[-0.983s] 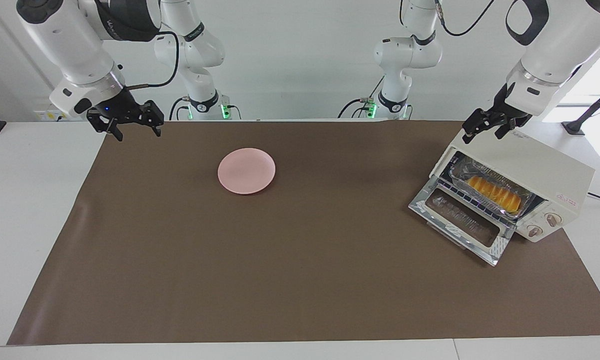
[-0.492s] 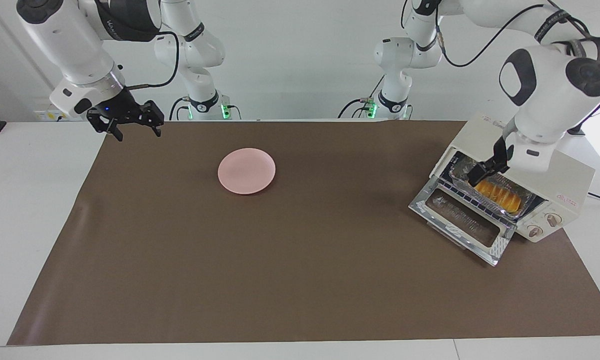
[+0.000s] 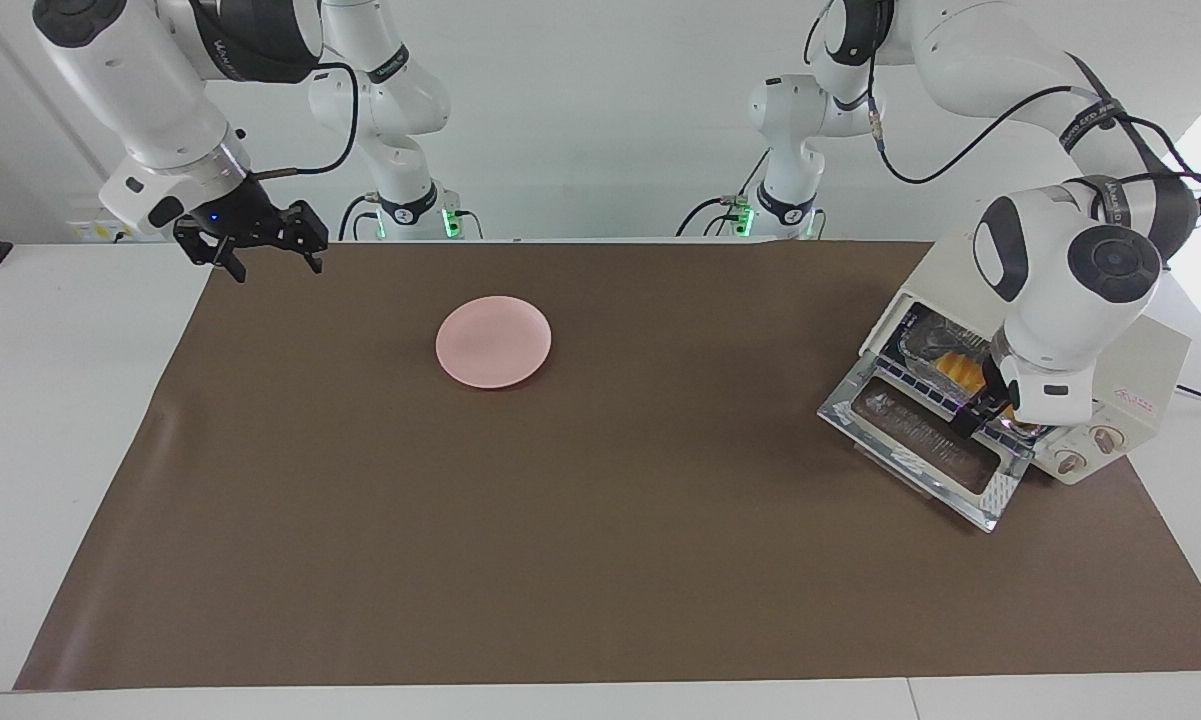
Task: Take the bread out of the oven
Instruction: 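Reach the left gripper into the oven and grasp the foil tray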
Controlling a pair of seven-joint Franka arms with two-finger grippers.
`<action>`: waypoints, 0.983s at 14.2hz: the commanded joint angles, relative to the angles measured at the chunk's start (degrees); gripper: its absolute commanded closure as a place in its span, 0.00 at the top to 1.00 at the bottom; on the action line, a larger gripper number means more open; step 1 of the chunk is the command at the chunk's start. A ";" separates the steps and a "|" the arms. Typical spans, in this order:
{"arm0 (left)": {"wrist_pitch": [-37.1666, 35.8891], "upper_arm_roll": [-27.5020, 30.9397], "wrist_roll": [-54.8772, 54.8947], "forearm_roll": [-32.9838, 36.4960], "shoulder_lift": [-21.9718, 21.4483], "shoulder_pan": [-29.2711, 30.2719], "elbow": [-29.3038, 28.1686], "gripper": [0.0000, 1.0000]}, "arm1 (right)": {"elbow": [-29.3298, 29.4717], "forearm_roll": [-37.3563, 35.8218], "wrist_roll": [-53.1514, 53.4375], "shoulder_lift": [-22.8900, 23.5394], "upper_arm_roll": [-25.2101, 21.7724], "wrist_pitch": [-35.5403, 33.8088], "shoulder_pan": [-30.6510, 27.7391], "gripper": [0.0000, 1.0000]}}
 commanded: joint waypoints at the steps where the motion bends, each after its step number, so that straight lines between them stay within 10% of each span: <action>1: 3.75 -0.15 -4.23 1.76 -2.87 -0.02 -6.53 1.00 | -0.54 -0.50 -1.22 -0.82 0.58 -0.69 -0.93 1.00; 14: 12.71 -0.24 -7.22 1.76 -8.23 0.60 -20.52 0.99 | -0.54 -0.50 -1.22 -0.82 0.58 -0.61 -0.93 1.00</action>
